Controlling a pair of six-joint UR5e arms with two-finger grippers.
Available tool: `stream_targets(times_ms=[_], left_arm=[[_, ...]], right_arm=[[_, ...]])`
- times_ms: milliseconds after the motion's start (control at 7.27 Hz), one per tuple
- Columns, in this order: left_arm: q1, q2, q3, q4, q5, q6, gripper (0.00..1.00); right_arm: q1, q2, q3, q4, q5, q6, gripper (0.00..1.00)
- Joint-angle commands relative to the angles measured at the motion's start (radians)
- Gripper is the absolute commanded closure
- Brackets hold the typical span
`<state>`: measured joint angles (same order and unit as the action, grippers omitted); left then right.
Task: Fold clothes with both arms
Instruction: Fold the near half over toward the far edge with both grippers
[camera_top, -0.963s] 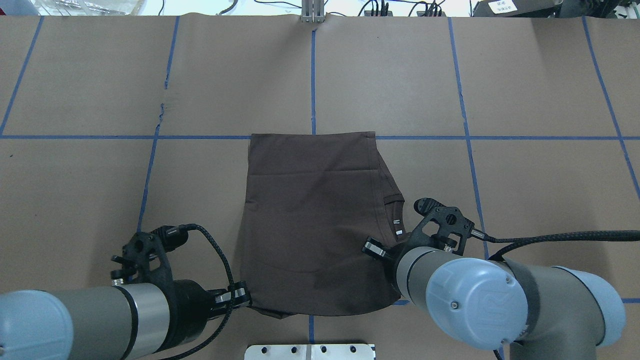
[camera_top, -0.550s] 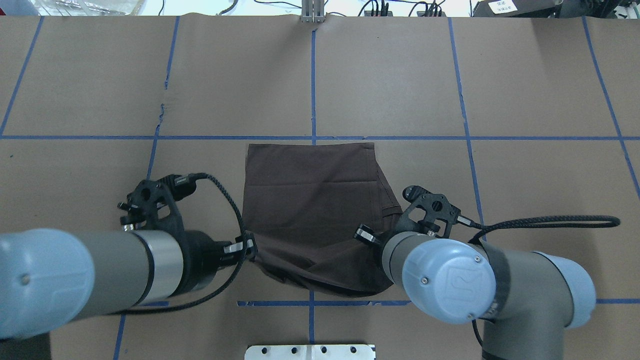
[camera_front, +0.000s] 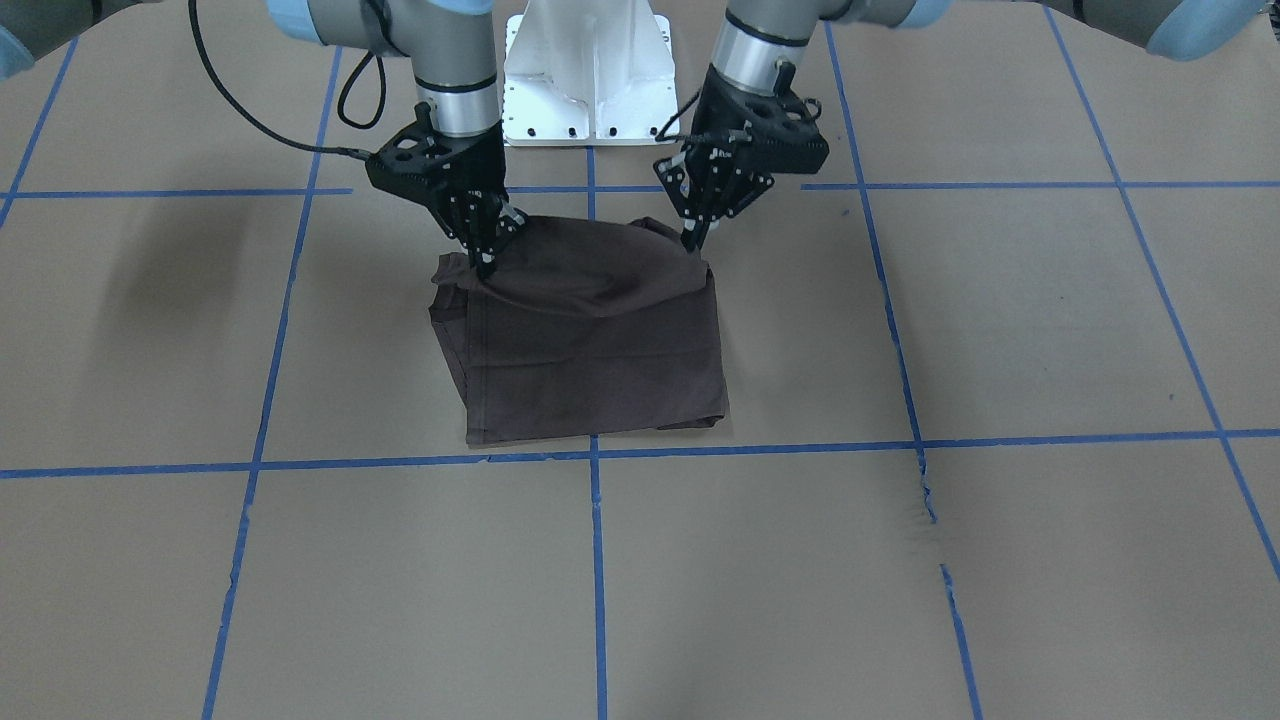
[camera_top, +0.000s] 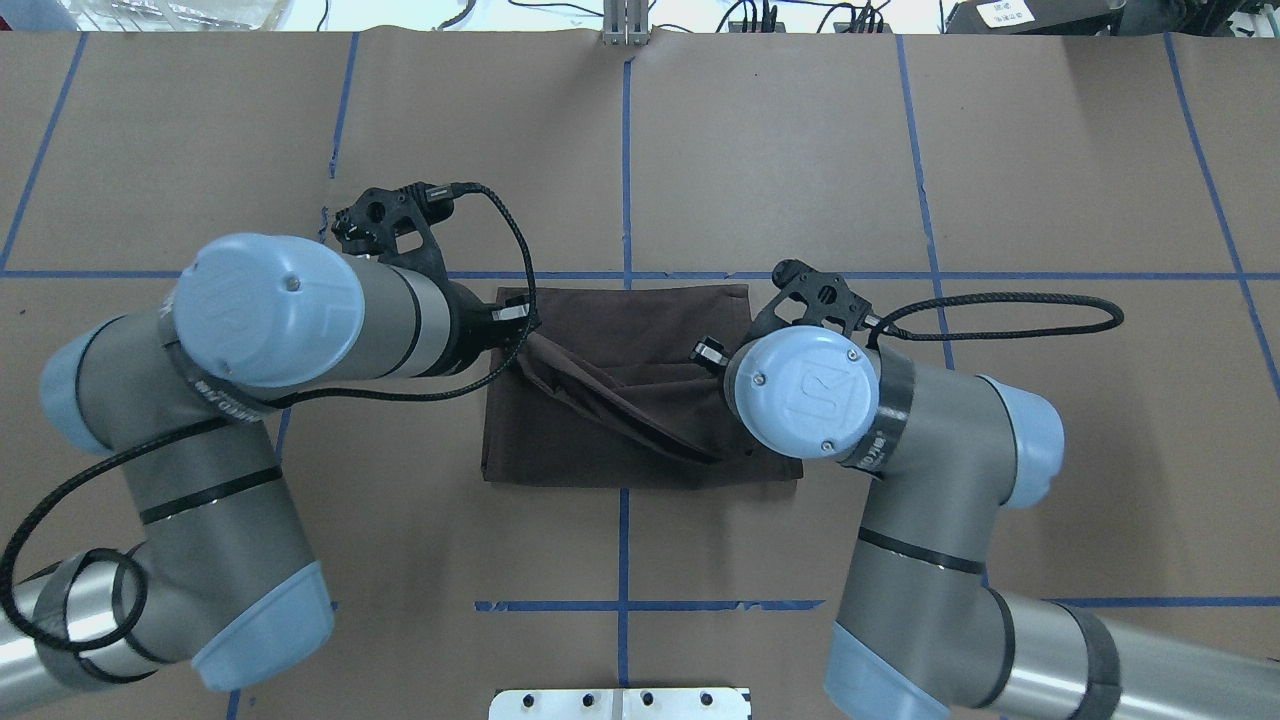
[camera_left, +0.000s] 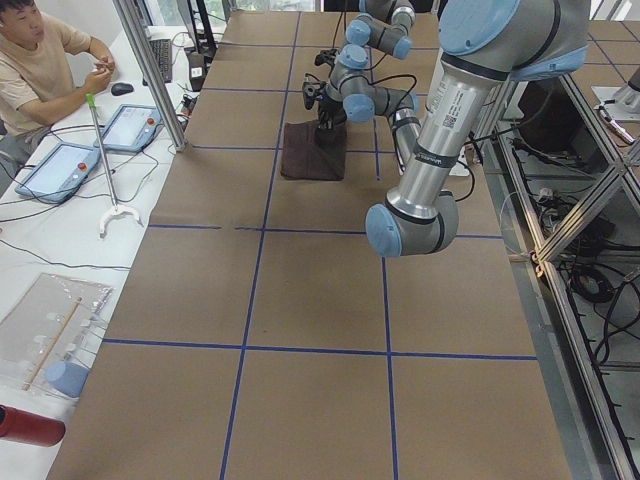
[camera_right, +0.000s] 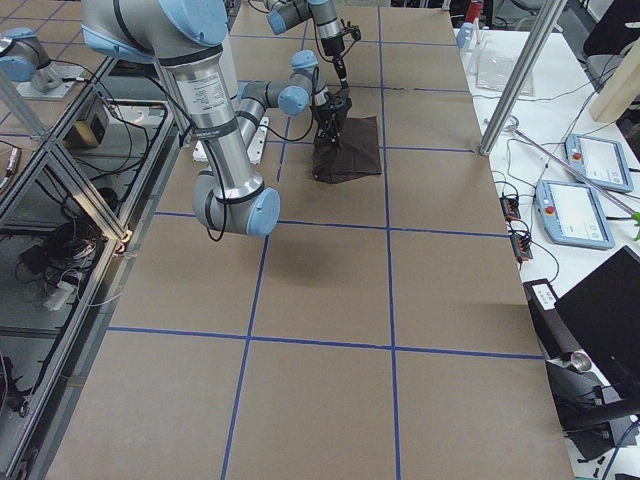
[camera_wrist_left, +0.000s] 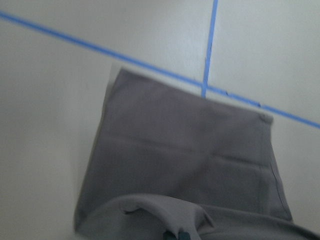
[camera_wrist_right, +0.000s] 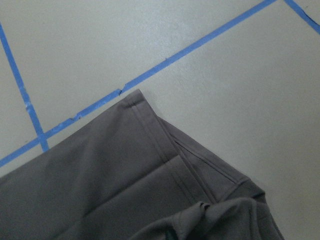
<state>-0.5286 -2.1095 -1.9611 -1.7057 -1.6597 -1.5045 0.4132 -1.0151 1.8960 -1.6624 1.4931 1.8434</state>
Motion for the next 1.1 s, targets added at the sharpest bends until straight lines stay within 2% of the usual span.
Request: stream_targets(times_ms=[0,138,413,688,825,963], left_arm=[[-0.050,-0.058,0.184,-0.090,0.000,0.039,1.00],[-0.066,-0.063,0.252,-0.145,0.000,0.062,1.00],[-0.076,-0.088,0.399,-0.240,0.006,0.075,1.00],[-0.076,-0.092,0.427,-0.269,0.006,0.075,1.00],[-0.076,-0.090,0.427,-0.270,0.005,0.076,0.87],[-0.079,-0.086,0.421,-0.265,0.001,0.145,0.01]], right_arm=[[0.039,0.088,-0.215,0.117,0.009,-0.007,1.00],[0.051,0.104,-0.289,0.181,0.010,-0.009,1.00],[0.075,0.107,-0.331,0.196,0.026,-0.038,1.00],[0.087,0.107,-0.331,0.197,0.042,-0.082,1.00],[0.093,0.105,-0.331,0.196,0.065,-0.169,0.03],[0.099,0.112,-0.319,0.199,0.073,-0.258,0.00]])
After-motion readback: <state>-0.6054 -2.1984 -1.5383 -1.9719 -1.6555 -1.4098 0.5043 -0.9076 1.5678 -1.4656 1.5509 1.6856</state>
